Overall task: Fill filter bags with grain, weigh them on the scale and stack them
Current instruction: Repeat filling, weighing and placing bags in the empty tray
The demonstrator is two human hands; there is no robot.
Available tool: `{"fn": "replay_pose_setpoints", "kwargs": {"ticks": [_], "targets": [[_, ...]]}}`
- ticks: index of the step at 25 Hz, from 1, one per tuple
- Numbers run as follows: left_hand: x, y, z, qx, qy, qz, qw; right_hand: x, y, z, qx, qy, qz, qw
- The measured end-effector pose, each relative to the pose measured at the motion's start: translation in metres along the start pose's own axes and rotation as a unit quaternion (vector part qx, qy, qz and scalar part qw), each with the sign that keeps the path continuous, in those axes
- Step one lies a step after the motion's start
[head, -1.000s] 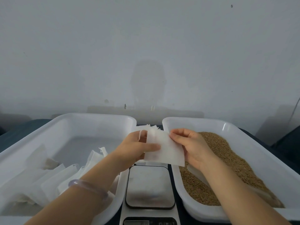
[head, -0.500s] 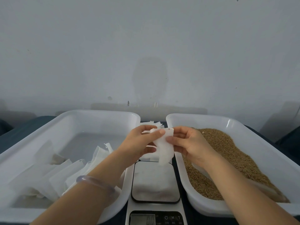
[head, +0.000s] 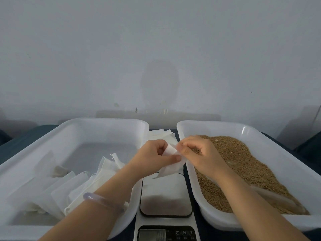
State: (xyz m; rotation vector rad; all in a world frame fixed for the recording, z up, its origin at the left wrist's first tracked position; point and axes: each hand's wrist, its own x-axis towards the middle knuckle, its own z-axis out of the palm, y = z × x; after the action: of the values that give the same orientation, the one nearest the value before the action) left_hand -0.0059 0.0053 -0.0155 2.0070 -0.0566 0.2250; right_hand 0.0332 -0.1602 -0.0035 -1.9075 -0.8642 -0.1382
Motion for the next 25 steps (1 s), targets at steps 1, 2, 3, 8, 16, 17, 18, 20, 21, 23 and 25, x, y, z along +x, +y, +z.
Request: {"fn": "replay_pose_setpoints", "kwargs": {"ticks": [1, 2, 3, 8, 16, 17, 18, 20, 21, 23, 25], "targets": [[0.0, -0.001, 0.001, 0.014, -0.002, 0.012, 1.0, 0.0, 0.0, -0.001, 0.005, -0.003, 0.008, 1.0], [0.001, -0.001, 0.001, 0.018, -0.004, 0.021, 1.0, 0.0, 0.0, -0.002, 0.005, -0.014, 0.015, 1.0], [0.001, -0.002, 0.001, 0.02, -0.008, 0.031, 0.999, -0.001, 0.001, -0.002, 0.002, -0.032, 0.027, 0.999], [-0.001, -0.003, -0.002, 0.027, -0.078, 0.035, 0.996, 0.0, -0.001, -0.007, 0.038, -0.028, 0.057, 0.997], [-0.004, 0.004, -0.003, 0.035, -0.084, 0.024, 0.996, -0.004, -0.003, -0.015, 0.055, -0.117, 0.074, 0.989], [-0.005, 0.004, -0.004, 0.043, -0.083, 0.027, 0.995, -0.005, -0.003, -0.015, 0.05, -0.134, 0.077, 0.987], [-0.005, 0.003, -0.004, 0.055, -0.086, 0.032, 0.994, -0.005, -0.002, -0.015, 0.038, -0.141, 0.08, 0.986], [-0.005, 0.001, -0.006, 0.092, -0.094, 0.039, 0.991, -0.004, -0.001, -0.016, 0.0, -0.145, 0.085, 0.986], [-0.006, 0.001, -0.007, 0.116, -0.098, 0.038, 0.988, -0.004, -0.002, -0.016, -0.023, -0.148, 0.084, 0.985], [-0.005, 0.001, -0.01, 0.157, -0.109, 0.028, 0.981, -0.004, -0.003, -0.016, -0.06, -0.147, 0.07, 0.985], [-0.005, 0.001, -0.011, 0.174, -0.114, 0.025, 0.978, -0.004, -0.003, -0.015, -0.095, -0.144, 0.057, 0.983]]}}
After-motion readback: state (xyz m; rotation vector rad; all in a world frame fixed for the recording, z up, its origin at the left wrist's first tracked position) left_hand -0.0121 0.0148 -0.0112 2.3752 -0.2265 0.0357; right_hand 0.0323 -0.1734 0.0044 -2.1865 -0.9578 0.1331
